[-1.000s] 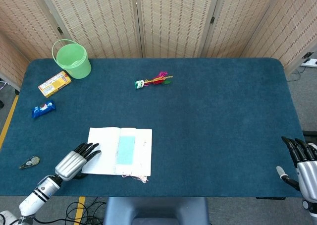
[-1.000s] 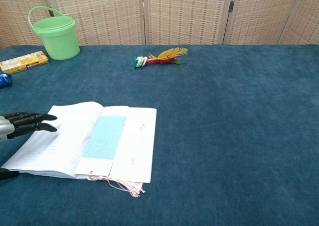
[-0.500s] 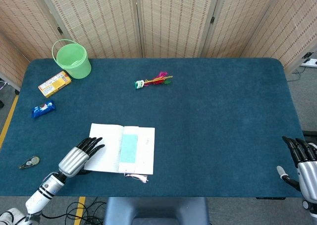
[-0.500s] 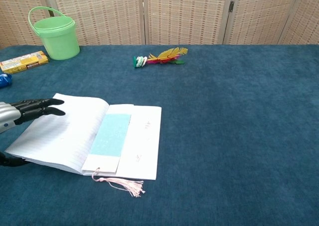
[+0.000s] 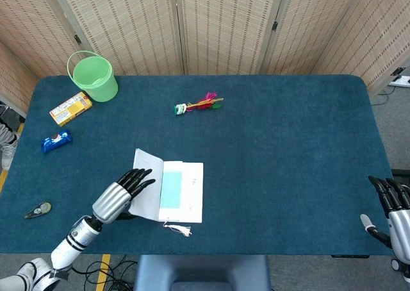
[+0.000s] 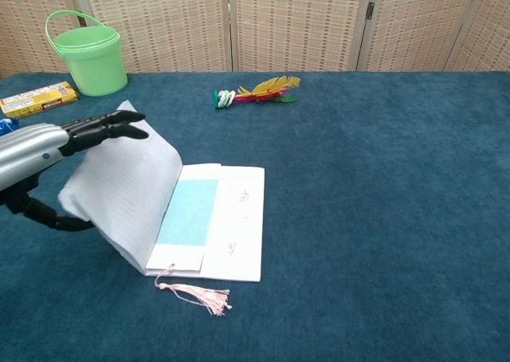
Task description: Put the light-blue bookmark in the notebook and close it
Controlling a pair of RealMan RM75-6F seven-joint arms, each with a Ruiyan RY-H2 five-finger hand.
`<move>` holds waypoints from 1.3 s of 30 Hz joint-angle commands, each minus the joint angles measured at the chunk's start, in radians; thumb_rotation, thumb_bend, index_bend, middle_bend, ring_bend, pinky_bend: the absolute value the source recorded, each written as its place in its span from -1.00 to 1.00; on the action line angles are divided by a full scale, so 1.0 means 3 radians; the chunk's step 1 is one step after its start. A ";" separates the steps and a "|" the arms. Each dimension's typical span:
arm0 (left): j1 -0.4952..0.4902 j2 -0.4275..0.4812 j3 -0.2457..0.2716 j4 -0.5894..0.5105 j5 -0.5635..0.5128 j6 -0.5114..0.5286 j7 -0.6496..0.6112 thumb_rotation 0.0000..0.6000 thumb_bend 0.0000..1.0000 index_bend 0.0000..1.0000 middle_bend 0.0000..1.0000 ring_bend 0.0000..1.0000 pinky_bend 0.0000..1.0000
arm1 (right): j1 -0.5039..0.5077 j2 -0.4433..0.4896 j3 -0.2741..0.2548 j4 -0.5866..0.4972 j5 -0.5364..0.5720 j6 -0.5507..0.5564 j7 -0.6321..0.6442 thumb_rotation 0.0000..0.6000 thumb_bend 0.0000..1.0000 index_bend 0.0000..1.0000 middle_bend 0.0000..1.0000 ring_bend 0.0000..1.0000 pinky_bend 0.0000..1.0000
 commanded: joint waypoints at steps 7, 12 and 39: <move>-0.0395 -0.0111 -0.0287 -0.0485 -0.0112 -0.0442 0.0355 1.00 -0.48 -0.74 -1.00 -1.00 -0.75 | -0.0038 0.0007 0.0007 0.0058 0.0022 0.0057 0.0070 1.00 -0.66 -0.73 -0.60 -0.69 -0.52; -0.0561 -0.0256 -0.0376 -0.0517 -0.0223 -0.0717 0.0539 1.00 -0.48 -0.74 -1.00 -1.00 -0.75 | -0.0071 0.0029 0.0009 0.0088 0.0042 0.0100 0.0117 1.00 -0.66 -0.73 -0.60 -0.69 -0.52; -0.0869 -0.0638 -0.0626 -0.0359 -0.0905 -0.1373 0.0814 1.00 -0.48 -0.74 -1.00 -1.00 -0.75 | -0.0088 -0.0006 0.0023 0.0175 0.0082 0.0093 0.0211 1.00 -0.66 -0.73 -0.60 -0.69 -0.52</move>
